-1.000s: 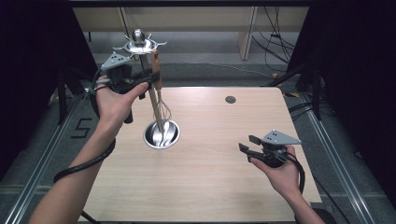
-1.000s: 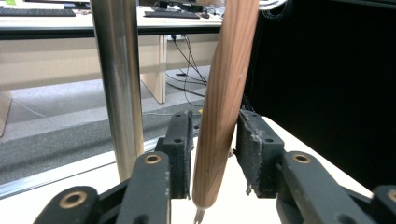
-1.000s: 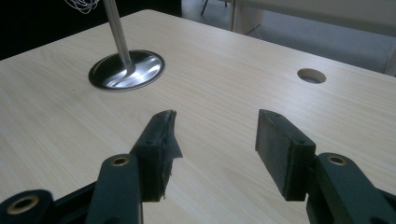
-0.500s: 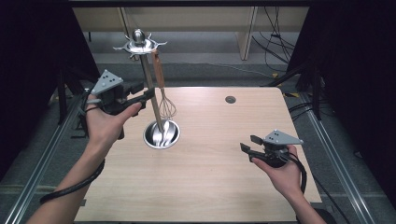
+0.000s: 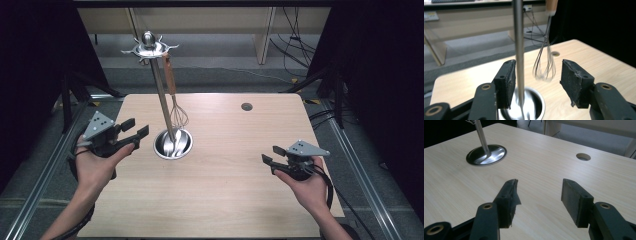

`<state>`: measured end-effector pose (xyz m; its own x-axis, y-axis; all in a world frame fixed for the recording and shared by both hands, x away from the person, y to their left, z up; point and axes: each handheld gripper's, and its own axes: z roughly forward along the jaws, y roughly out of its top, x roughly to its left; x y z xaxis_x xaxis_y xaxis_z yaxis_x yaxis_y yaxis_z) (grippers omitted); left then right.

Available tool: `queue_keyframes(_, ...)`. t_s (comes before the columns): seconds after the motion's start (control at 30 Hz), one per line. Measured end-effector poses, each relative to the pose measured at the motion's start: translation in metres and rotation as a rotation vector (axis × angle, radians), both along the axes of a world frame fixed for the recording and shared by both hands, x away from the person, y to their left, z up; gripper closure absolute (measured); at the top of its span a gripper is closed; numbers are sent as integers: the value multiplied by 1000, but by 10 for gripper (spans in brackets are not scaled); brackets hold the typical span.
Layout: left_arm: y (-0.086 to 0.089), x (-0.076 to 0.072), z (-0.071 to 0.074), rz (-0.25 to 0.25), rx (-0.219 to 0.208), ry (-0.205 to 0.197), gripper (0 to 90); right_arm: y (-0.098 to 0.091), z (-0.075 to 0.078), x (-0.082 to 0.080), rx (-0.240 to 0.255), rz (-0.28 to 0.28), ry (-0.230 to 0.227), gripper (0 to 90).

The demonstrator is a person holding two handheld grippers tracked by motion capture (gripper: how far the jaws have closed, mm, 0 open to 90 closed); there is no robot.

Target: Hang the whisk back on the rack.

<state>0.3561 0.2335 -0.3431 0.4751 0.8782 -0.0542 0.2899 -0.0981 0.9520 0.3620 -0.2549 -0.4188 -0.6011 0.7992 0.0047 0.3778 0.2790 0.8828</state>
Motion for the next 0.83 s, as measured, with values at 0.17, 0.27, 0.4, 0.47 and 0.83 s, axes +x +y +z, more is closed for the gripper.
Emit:
queue_keyframes(0.17, 11, -8, -30, 27, 2, 28, 442, 1, -3, -1, 24, -15, 18, 473)
queue_keyframes(0.27, 13, -11, -50, 36, 13, 52, 437, -1, -3, -1, 7, -12, 24, 473)
queue_keyframes(0.4, 10, -15, -77, 24, 21, 80, 431, -1, -5, -2, 29, -16, 39, 472)
queue_keyframes(0.47, 7, -15, -91, 21, 28, 91, 429, -2, -6, -1, 16, -26, 27, 472)
queue_keyframes(0.83, 3, -10, -123, -29, 66, 143, 419, -10, -18, 2, 16, -31, 47, 470)
